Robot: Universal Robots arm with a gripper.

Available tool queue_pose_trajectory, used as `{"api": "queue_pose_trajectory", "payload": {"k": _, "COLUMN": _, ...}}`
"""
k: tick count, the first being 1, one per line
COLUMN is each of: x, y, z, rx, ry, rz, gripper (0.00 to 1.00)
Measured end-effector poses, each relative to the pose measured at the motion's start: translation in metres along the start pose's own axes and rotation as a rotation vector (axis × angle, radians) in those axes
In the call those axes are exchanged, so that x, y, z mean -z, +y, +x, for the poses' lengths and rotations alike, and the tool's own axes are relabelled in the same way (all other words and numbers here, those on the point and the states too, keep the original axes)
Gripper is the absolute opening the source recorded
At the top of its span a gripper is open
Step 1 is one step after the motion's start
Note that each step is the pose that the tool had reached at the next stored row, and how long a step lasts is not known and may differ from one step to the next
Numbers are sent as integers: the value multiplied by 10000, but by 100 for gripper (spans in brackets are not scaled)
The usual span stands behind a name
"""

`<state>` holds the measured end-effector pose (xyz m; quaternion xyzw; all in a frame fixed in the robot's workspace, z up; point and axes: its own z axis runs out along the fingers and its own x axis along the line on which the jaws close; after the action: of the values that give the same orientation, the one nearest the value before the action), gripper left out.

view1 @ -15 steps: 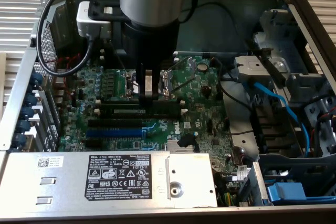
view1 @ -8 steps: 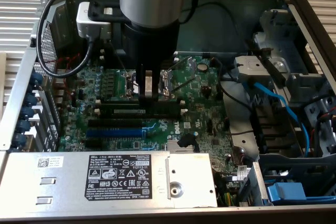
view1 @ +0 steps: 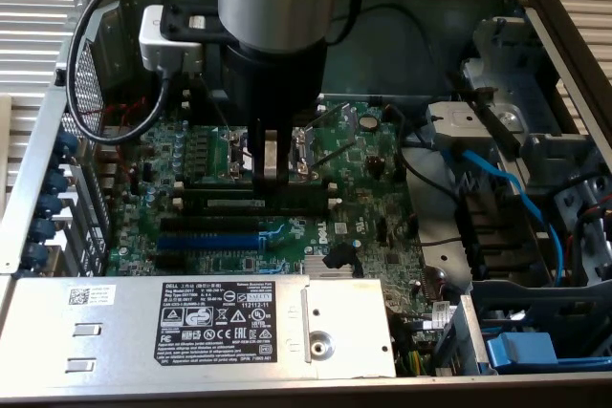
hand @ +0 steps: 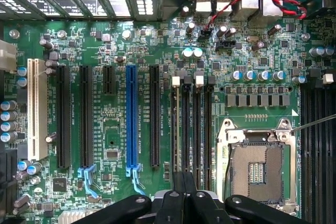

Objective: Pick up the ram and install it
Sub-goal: 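Press down the ram until it locks into place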

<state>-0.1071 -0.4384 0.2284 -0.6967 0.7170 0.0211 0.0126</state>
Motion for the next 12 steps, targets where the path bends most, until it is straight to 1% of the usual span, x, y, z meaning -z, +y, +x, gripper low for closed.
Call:
{"api": "queue_pose_trajectory", "payload": {"k": 8, "x": -5, "y": 0, "z": 21, "rx": 0, "ry": -89, "rz": -3, "gripper": 10}}
{"api": "queue_pose_trajectory", "payload": {"k": 12, "x": -5, "y": -1, "z": 25, "rx": 1, "ry": -147, "rz": -4, "gripper": 10}}
